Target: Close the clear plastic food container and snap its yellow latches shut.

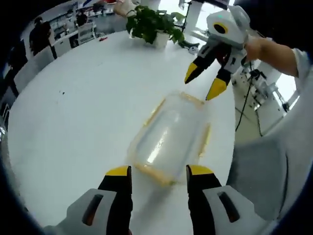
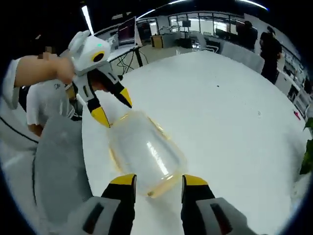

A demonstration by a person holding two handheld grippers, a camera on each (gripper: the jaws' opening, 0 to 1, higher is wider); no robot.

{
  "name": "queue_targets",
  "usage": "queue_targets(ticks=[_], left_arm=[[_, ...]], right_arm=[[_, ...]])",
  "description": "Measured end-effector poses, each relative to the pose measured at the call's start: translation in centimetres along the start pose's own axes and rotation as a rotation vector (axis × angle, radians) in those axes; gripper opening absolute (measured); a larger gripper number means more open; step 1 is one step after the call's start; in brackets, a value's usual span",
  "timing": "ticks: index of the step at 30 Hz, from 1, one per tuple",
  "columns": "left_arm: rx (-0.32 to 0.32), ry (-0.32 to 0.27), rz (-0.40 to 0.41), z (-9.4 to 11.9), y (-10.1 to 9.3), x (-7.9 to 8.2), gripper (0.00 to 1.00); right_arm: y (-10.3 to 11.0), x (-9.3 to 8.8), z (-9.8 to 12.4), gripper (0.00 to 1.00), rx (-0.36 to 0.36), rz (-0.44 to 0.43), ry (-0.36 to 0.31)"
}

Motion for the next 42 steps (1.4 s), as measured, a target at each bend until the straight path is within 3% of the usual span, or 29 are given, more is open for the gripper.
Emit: queue_targets(ticks=[5,8,10,14,17,25,27,30,36,38,39,40,41,42], left_arm=[[0.056,-0.034,0.189,-0.2,0.7,-0.2,0.41],[0.085,-0.048,0.287,-0.2,1.1,-0.6,0.37],[0.081,-0.049,0.315,-0.6,1.0,-0.8,0.41],[0.111,-0.051,0.369,-0.7,1.1,-1.4,0.43],[0.067,-0.083,0.448,-1.1,0.5,-1.4,0.43],[0.085,-0.061,0.432,-1.5,0.2,-1.3,0.42],[0.113,-0.038,0.426,-1.7,0.5,-1.6,0.38],[0.108,-0.059,0.481,-1.8,0.4,-1.4,0.39],[0.117,-0.051,0.467,-1.8,0.2,-1.4,0.37],[0.109,-0.079,0.516,-2.0,0.3,-1.4,0.36],[0.105,-0.068,0.578,-2.3,0.2,-2.1,0.35],[0.090,-0.145,0.610,-2.8,0.6,-1.6,0.35],[0.089,-0.100,0.584,-3.0,0.5,-2.2,0.35],[0.091,-0.117,0.609,-3.1,0.5,-2.0,0.36]], right_arm=[[-1.4,-0.5,-0.5,0.33,-0.123,-0.030,0.038],[-1.1,-0.4,-0.8,0.33,-0.097,-0.177,0.015],[-1.1,-0.6,-1.0,0.32,-0.089,-0.242,0.008],[-1.4,-0.8,-1.4,0.33,-0.129,-0.225,0.027],[-1.2,-0.8,-1.8,0.34,-0.118,-0.247,0.019],[-0.3,-0.8,-2.8,0.34,-0.123,-0.189,0.067],[-0.4,-0.9,-2.8,0.32,-0.153,-0.135,0.088],[-0.3,-0.9,-2.8,0.31,-0.159,-0.162,0.091],[-0.1,-0.6,-3.0,0.30,-0.184,-0.183,0.111],[-0.2,-0.6,-3.0,0.29,-0.182,-0.186,0.112],[-0.1,-0.7,-3.2,0.29,-0.176,-0.232,0.083],[-0.3,-1.0,-3.2,0.29,-0.168,-0.217,0.087],[-0.3,-1.1,-3.2,0.29,-0.166,-0.223,0.081],[-0.3,-1.0,-3.1,0.29,-0.166,-0.207,0.082]])
Point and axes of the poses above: the point that each gripper's makers call its tool centre point, and the gripper's own axes: z roughly backward along the fingers, y roughly to its left, x roughly out of its top, the point moved 4 cm from there along z, roughly backward along the fingers, and after that the axes turned 4 degrees about y, right-handed, at the moved point
